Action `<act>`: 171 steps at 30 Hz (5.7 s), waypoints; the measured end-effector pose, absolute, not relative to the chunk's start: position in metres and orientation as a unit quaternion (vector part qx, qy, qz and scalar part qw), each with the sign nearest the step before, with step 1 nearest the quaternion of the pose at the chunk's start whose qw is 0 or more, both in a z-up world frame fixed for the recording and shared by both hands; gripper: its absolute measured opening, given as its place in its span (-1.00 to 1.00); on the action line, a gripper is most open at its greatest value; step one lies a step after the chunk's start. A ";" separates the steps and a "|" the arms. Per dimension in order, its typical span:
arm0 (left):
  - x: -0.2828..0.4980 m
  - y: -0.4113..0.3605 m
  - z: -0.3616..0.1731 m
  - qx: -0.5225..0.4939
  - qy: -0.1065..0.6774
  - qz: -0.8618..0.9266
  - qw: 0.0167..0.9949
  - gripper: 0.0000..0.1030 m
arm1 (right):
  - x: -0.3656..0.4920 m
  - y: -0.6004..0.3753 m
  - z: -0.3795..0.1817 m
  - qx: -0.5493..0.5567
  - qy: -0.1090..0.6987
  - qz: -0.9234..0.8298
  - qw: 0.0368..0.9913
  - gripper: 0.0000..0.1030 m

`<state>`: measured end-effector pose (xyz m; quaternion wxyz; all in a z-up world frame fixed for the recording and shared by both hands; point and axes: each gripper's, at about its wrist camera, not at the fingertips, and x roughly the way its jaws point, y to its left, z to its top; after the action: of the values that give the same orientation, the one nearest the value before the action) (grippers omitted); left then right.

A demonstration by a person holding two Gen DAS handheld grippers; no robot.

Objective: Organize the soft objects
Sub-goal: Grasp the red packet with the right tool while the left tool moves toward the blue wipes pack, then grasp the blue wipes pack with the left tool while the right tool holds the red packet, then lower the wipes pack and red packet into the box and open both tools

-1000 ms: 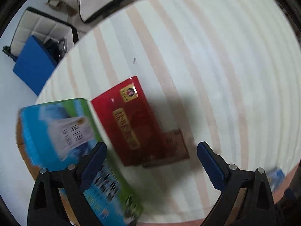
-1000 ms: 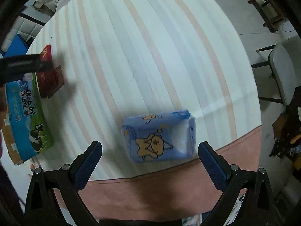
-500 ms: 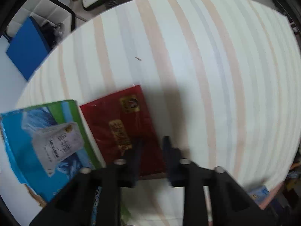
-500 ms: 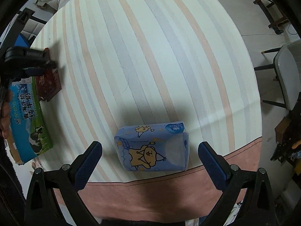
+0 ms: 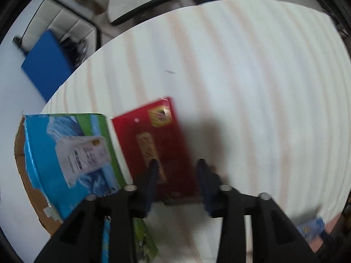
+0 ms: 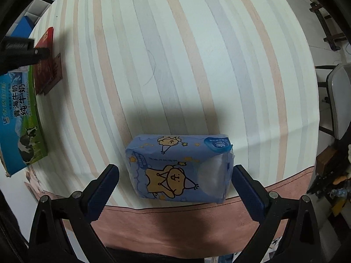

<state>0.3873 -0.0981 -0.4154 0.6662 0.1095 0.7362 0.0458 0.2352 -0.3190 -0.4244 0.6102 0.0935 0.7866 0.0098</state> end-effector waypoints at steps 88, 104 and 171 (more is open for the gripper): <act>0.213 -0.226 -0.341 0.236 0.667 -0.252 0.660 0.30 | 0.199 -0.449 -0.367 0.177 0.697 -0.081 0.690 -0.82; 0.188 -0.319 -0.386 0.315 0.668 -0.369 0.565 0.30 | 0.123 -0.493 -0.409 0.233 0.717 -0.101 0.650 -0.82; 0.241 0.171 -0.318 -0.202 0.688 -0.036 0.697 -0.81 | 0.245 0.000 -0.313 -0.021 0.701 0.159 0.695 -0.82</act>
<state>0.2410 0.1708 -0.3178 0.6965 -0.2018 0.6876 -0.0365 0.2445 -0.0005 -0.3133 0.6946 -0.0209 0.7013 0.1589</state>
